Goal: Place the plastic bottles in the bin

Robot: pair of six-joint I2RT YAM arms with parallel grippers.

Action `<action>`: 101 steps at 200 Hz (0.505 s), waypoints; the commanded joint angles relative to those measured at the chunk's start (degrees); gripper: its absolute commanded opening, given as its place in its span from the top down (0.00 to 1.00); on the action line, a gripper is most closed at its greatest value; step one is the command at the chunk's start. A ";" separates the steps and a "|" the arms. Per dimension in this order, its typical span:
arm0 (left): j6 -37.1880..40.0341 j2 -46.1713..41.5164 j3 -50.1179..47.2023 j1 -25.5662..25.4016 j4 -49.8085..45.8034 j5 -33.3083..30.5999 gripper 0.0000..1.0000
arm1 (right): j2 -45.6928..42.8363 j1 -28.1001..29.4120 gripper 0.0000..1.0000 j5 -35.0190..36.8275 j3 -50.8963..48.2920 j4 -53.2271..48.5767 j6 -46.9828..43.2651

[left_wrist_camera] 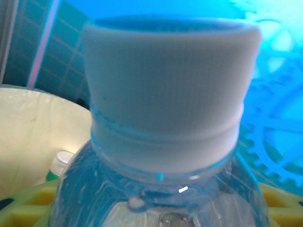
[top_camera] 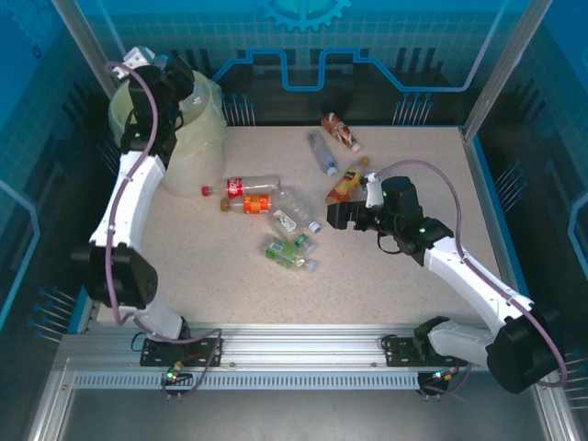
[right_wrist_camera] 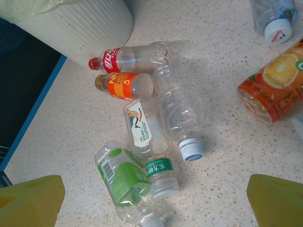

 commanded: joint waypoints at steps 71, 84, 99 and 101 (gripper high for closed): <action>-27.38 18.36 15.02 7.16 -2.84 0.25 0.47 | -4.78 0.78 0.00 5.37 2.09 -4.43 -1.35; -31.48 19.79 14.99 7.64 -2.83 0.32 0.46 | -5.65 0.75 0.00 5.72 0.60 -4.40 -1.60; -35.78 21.70 15.20 8.13 -2.35 0.55 0.46 | -6.47 0.82 0.00 6.02 0.09 -4.29 -2.10; -36.20 22.03 15.33 8.19 -2.30 0.63 0.46 | -6.57 0.82 0.00 6.04 0.03 -4.33 -2.09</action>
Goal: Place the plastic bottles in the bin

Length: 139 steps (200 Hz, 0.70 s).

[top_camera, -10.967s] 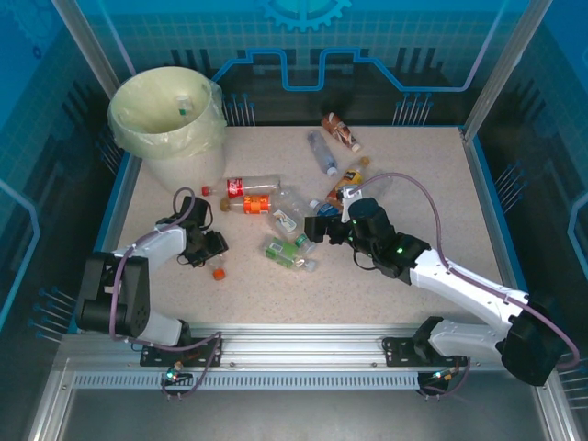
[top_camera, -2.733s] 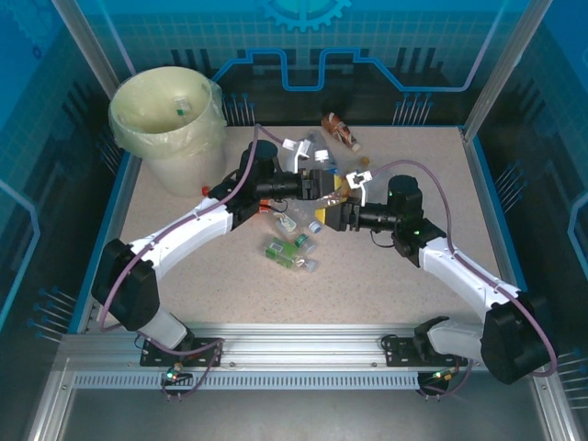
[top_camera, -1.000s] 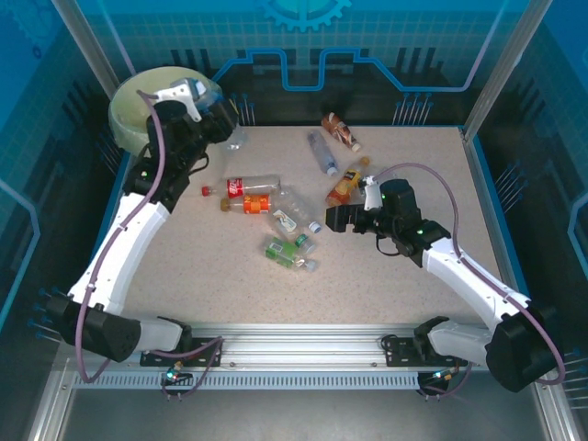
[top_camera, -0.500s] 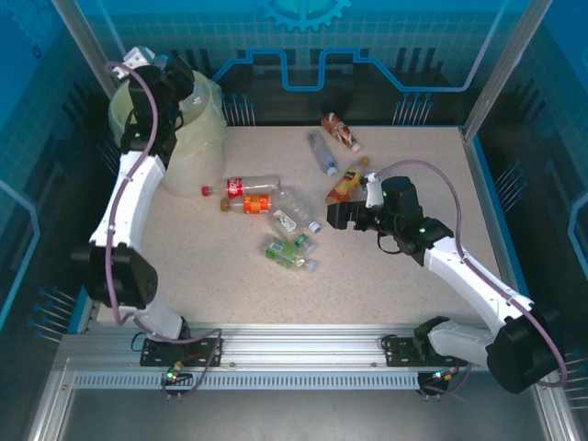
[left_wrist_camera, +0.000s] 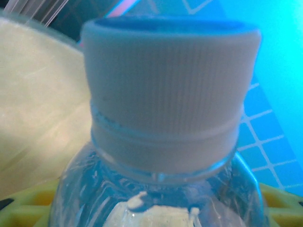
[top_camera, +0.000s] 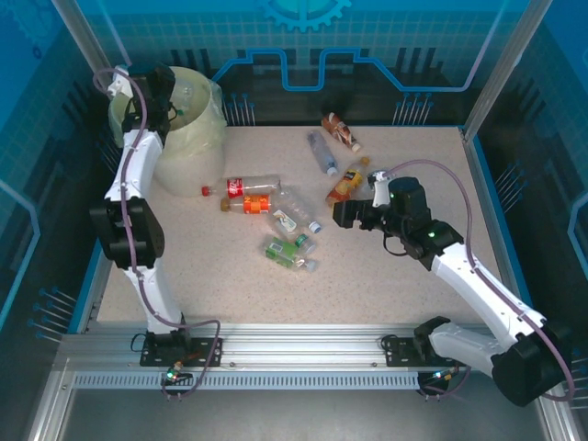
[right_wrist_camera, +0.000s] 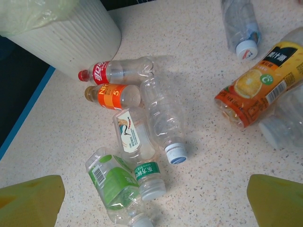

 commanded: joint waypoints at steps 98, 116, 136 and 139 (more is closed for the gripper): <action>-17.34 13.55 17.06 1.60 -6.70 2.73 0.18 | -5.14 0.81 0.00 4.68 -3.99 -2.25 0.09; -17.20 13.08 17.06 1.59 -6.70 3.25 0.15 | -6.35 0.79 0.00 5.74 -5.26 -1.49 0.61; -16.92 12.09 16.65 1.60 -6.97 3.91 0.13 | -7.38 0.79 0.00 6.19 -6.18 -0.99 1.01; -16.86 11.93 16.54 1.59 -6.96 3.92 0.13 | -7.48 0.84 0.00 6.29 -6.20 -0.99 1.09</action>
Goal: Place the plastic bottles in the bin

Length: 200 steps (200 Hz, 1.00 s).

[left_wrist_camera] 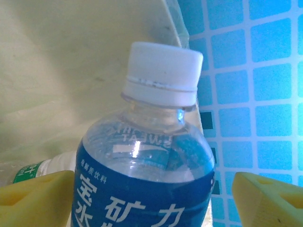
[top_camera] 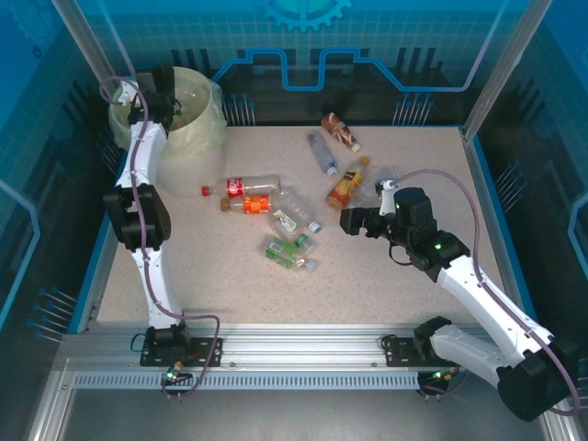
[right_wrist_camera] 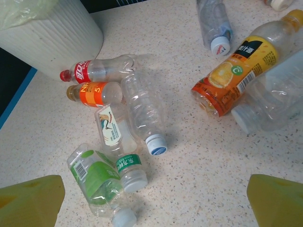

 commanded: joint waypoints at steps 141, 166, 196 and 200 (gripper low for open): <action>3.12 -14.72 -11.42 -0.22 4.94 -5.01 0.01 | -1.63 -0.12 0.00 14.17 -3.31 -1.08 12.00; 4.96 -17.13 -13.40 -0.79 6.97 -5.28 0.01 | -1.16 -0.99 0.00 15.38 -3.40 -2.31 14.28; 7.56 -20.75 -17.91 -2.35 10.81 -4.03 0.01 | 0.64 -2.70 0.00 15.98 -3.49 -4.04 18.39; 8.11 -21.23 -18.56 -2.69 11.41 -3.84 0.01 | 1.02 -3.07 0.00 16.00 -3.47 -4.27 19.04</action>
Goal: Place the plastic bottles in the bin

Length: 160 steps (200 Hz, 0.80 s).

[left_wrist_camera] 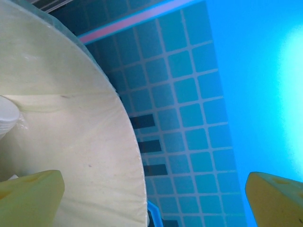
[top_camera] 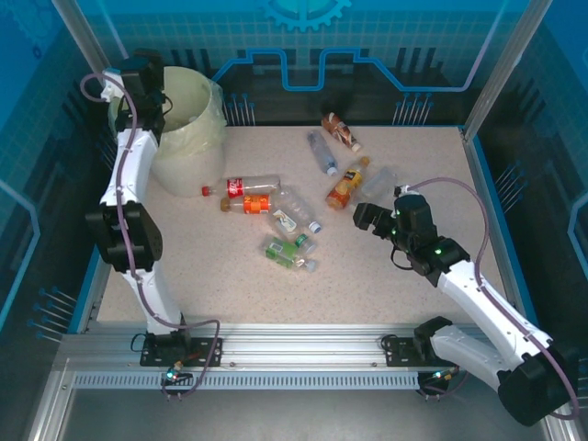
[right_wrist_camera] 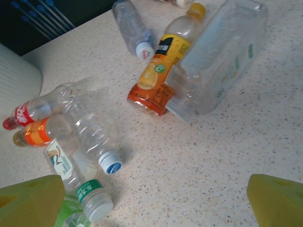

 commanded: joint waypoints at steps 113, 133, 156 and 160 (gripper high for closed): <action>21.50 -25.15 -27.59 -10.60 11.55 21.76 0.01 | 20.59 -8.10 0.00 -8.47 5.39 4.68 10.21; 24.12 -28.26 -31.39 -13.24 8.19 23.90 0.01 | 27.39 -8.13 0.00 -10.26 10.56 6.37 10.38; 25.94 -31.30 -36.05 -15.54 6.43 25.12 0.01 | 33.86 -7.86 0.00 -7.08 15.89 5.89 12.00; 26.20 -31.78 -36.71 -15.89 6.07 24.97 0.01 | 34.81 -7.80 0.00 -5.59 16.48 5.73 12.62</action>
